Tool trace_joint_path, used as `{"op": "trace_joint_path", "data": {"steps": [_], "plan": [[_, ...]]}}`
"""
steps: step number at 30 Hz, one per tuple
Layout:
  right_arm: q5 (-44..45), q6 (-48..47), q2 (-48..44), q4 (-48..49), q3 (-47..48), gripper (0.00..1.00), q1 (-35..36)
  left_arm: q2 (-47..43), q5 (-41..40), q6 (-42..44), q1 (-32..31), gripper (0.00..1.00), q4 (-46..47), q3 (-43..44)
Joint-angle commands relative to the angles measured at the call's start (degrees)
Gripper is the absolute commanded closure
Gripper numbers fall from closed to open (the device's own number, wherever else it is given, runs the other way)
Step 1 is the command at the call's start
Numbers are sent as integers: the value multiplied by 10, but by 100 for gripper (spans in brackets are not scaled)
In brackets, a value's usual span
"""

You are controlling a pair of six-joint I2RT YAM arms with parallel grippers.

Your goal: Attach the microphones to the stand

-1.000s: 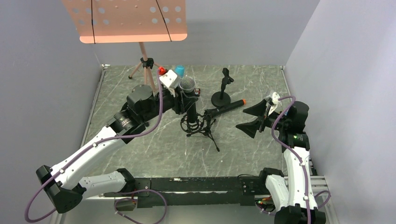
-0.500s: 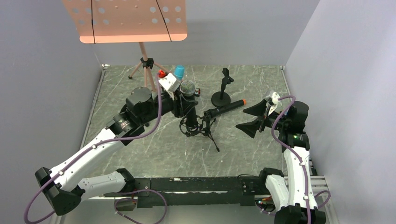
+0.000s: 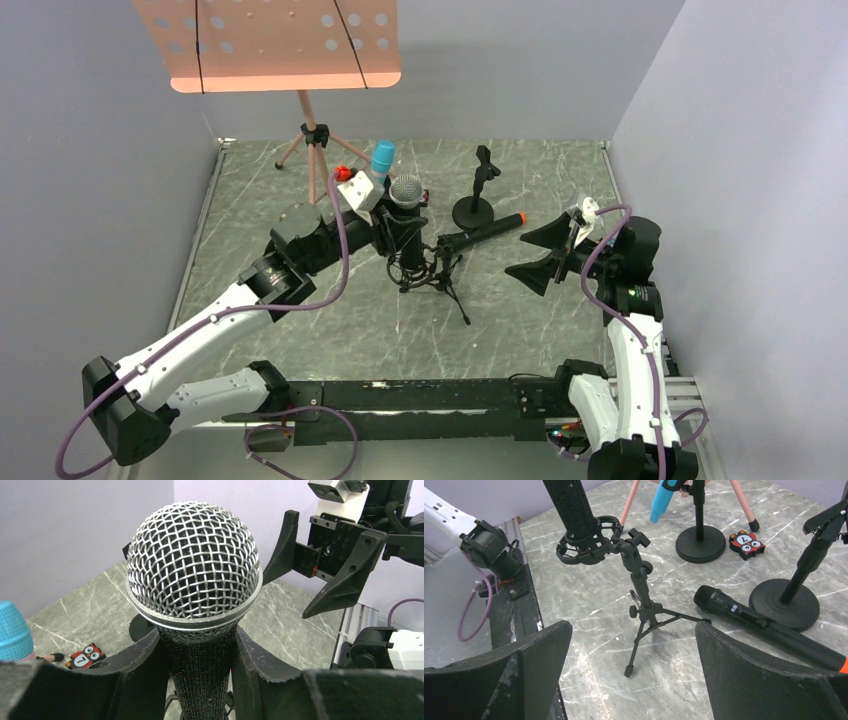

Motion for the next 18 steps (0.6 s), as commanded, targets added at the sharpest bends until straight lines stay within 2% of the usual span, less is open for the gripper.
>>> {"op": "trace_joint_path", "data": {"steps": [1, 9, 18], "plan": [[-4, -16, 1, 16, -2, 0, -2, -14, -2, 36, 0, 100, -3, -61], [-4, -16, 0, 15, -2, 0, -2, -54, -30, 4, 0, 100, 66, -115], [-3, -17, 1, 14, -2, 0, -2, -31, -11, -5, -1, 100, 88, -148]]}}
